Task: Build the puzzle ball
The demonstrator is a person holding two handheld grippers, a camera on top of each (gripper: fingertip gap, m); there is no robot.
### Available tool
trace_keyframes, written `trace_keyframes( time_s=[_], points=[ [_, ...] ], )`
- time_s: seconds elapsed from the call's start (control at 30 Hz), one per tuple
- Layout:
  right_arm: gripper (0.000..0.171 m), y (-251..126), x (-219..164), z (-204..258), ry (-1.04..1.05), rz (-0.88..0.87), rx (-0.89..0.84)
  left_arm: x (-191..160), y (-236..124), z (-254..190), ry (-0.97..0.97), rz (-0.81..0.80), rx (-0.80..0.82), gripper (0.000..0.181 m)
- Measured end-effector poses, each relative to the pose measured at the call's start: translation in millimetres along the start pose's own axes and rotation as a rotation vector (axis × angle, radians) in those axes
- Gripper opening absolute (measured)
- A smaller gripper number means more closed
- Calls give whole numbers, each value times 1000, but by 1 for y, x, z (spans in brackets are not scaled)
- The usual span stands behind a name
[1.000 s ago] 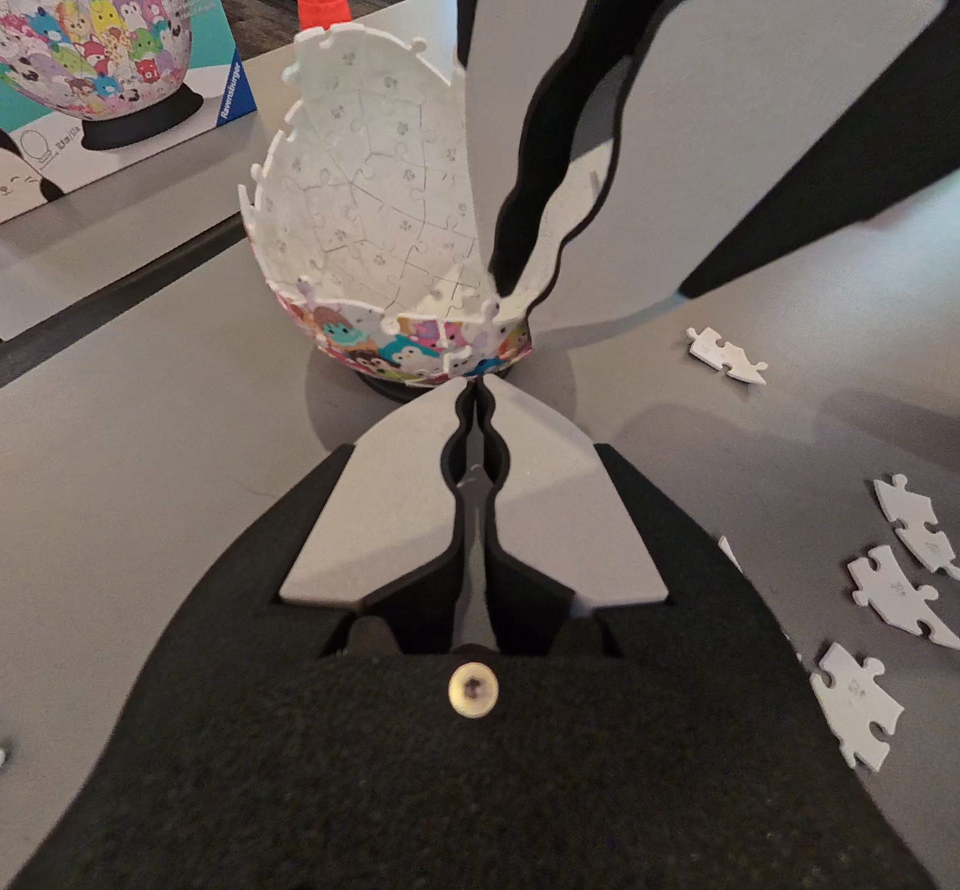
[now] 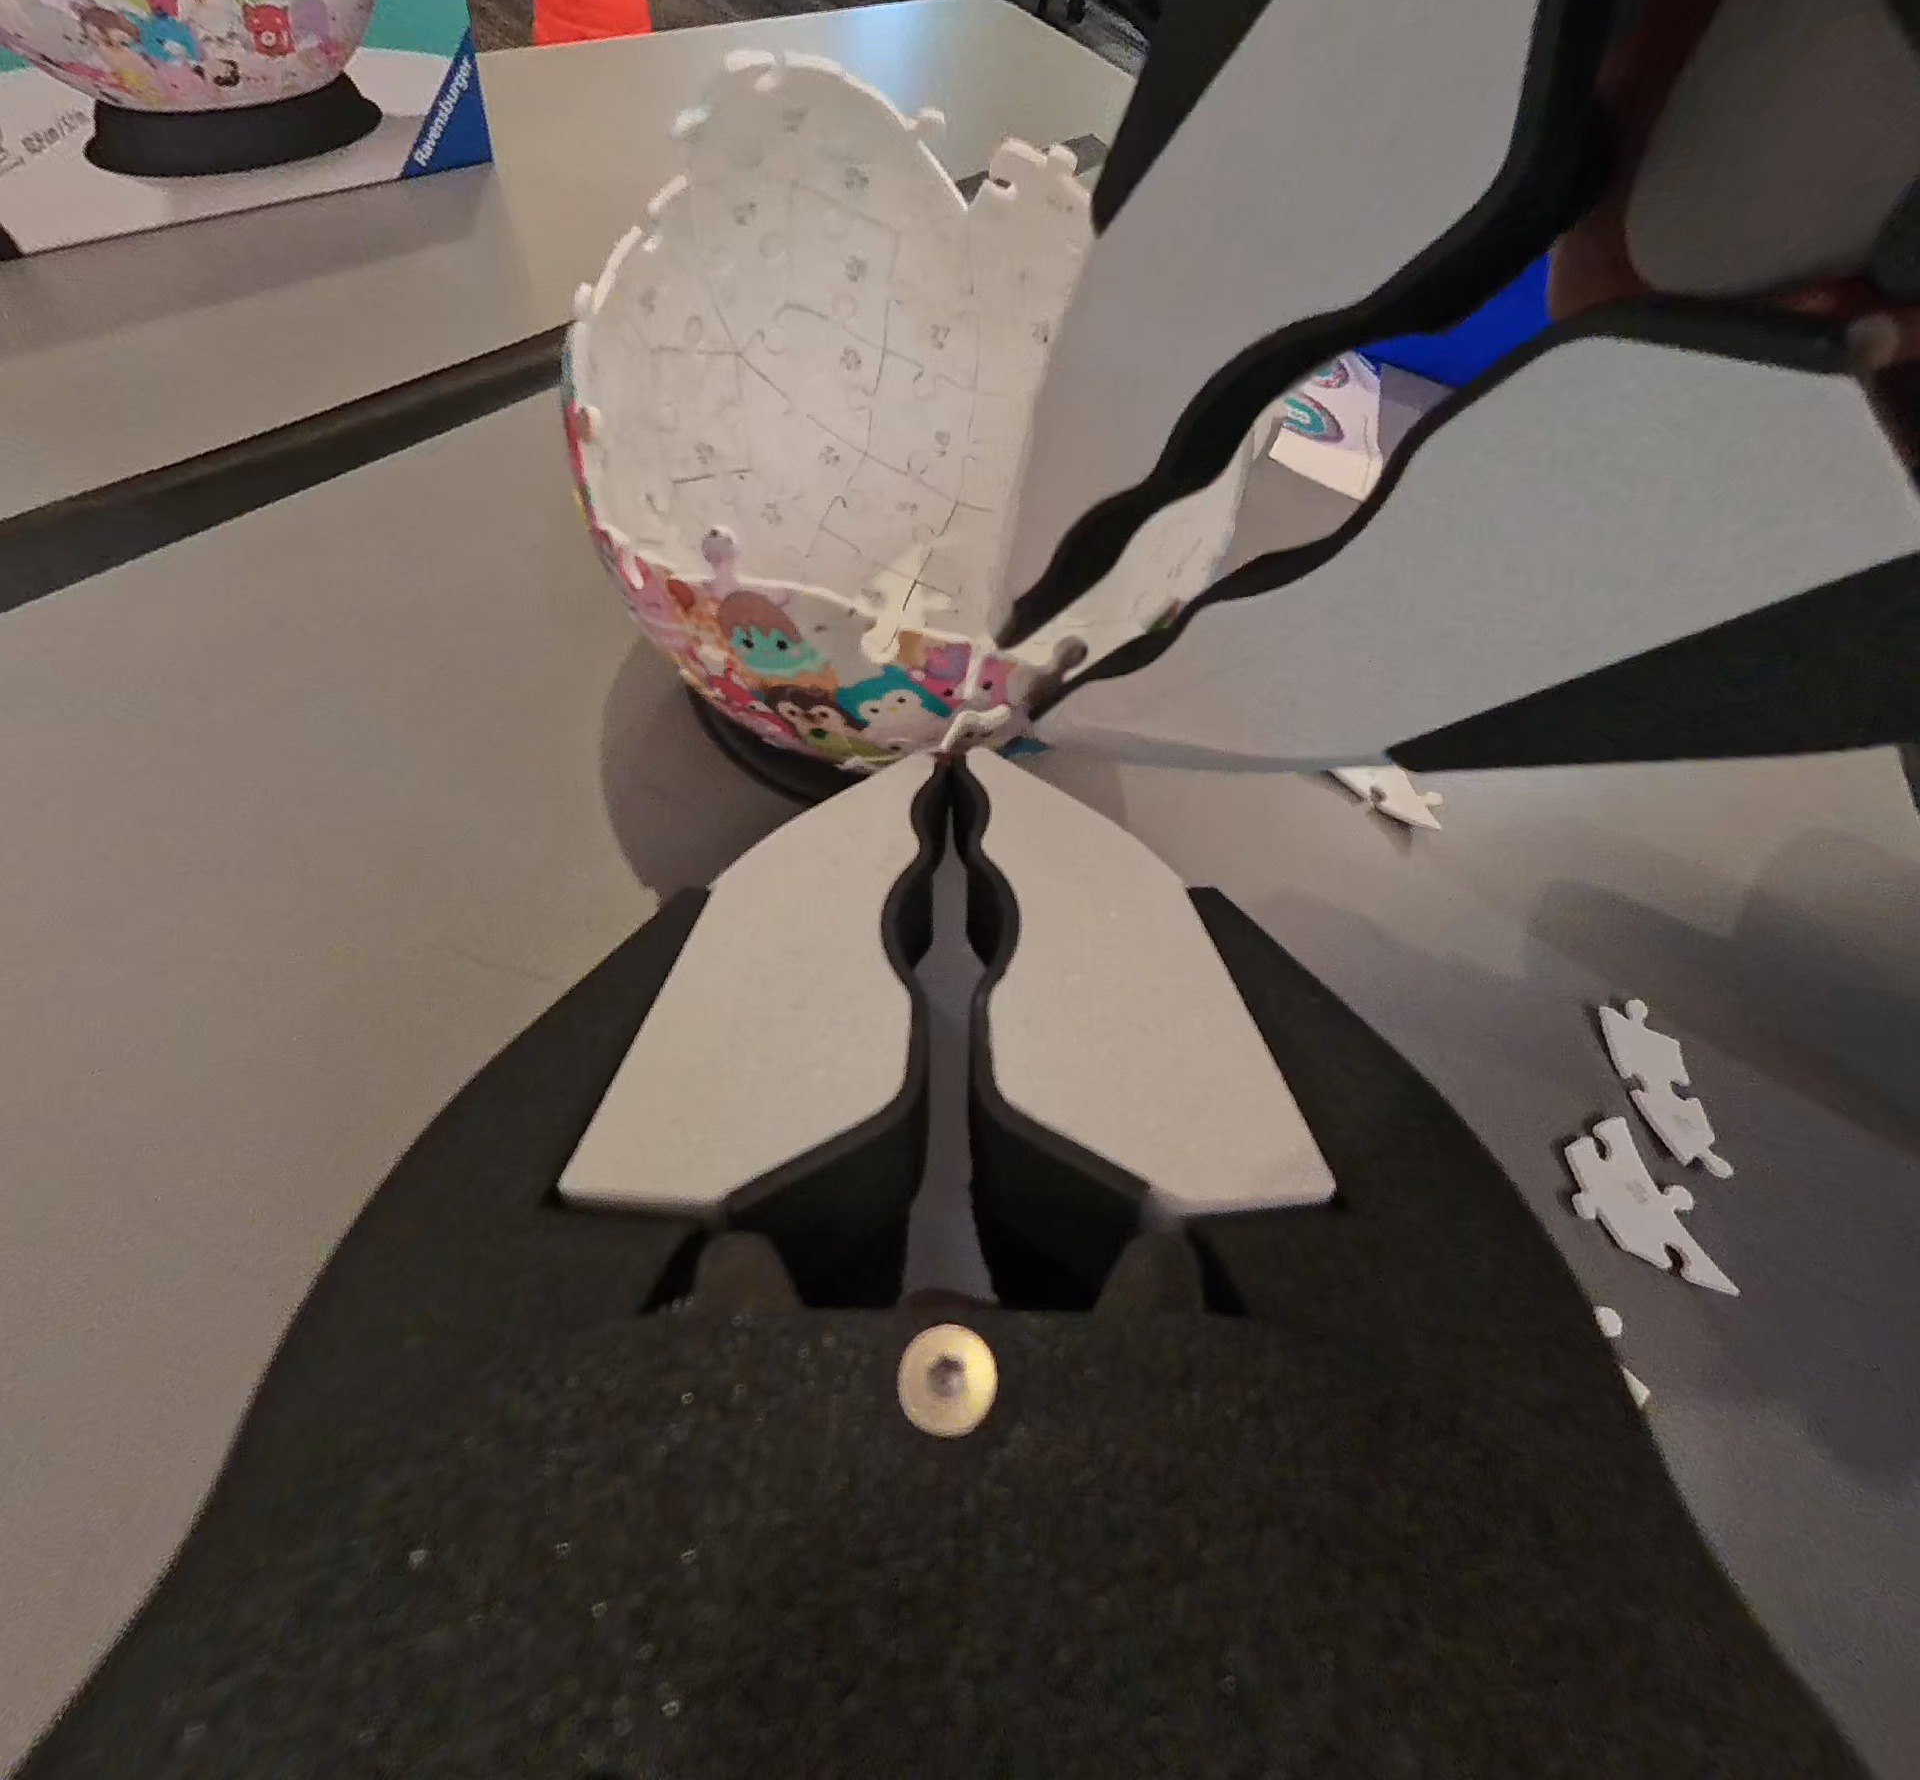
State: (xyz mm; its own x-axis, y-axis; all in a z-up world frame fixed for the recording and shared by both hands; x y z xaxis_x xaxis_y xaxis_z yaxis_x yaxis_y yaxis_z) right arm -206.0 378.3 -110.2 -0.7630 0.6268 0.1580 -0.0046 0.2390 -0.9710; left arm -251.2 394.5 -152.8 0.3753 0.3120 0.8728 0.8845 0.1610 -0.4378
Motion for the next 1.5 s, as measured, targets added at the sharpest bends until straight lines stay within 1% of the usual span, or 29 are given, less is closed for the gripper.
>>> trace_keyframes(
  time_s=[0.03, 0.37, 0.53, 0.6, 0.7, 0.8, 1.0, 1.3, 1.4, 1.5],
  points=[
    [7, 0, 0, 0, 1, -5, 11, 0, 0, 0, 3, -2, 3, 0],
    [6, -2, -3, -2, -9, -20, 12, 0, -1, -1, 8, -5, 3, 0],
    [7, -2, -8, -4, -2, -26, 5, -5, 2, -8, 13, 43, -55, 0],
    [7, -2, -9, -5, 3, -27, 11, -6, 4, -10, 26, 58, -53, 0],
    [7, -3, -9, -6, -3, -30, 11, -4, 6, -12, 33, 45, -43, 0],
    [7, -3, -8, -7, -15, -30, 18, 1, 8, -12, 2, 11, -59, 0],
    [6, -2, -7, -7, -33, -29, 21, 4, 7, -8, -48, -7, -71, 0],
    [8, -2, -12, -11, -42, -36, 43, 4, 13, -10, -14, 8, -47, 0],
    [11, -1, -13, -12, -43, -39, 59, 5, 14, -10, -16, 8, -48, 0],
    [23, -6, -13, -9, -48, -72, 102, 5, 15, -10, -20, 8, -51, 0]
  ],
)
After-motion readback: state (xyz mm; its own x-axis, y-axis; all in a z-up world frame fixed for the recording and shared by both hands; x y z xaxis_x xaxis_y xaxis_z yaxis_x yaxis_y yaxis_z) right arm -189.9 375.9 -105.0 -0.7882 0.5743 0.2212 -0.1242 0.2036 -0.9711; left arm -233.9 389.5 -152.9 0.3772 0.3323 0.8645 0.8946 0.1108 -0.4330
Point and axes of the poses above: each gripper's, where its closed fingertips meet, y out along the fingers, x out of its top, z = x × y across the jaws, the point moved 5 cm from there along -y, back along the fingers, and after that the axes turned 6 degrees about x, right-handed, at the moved point
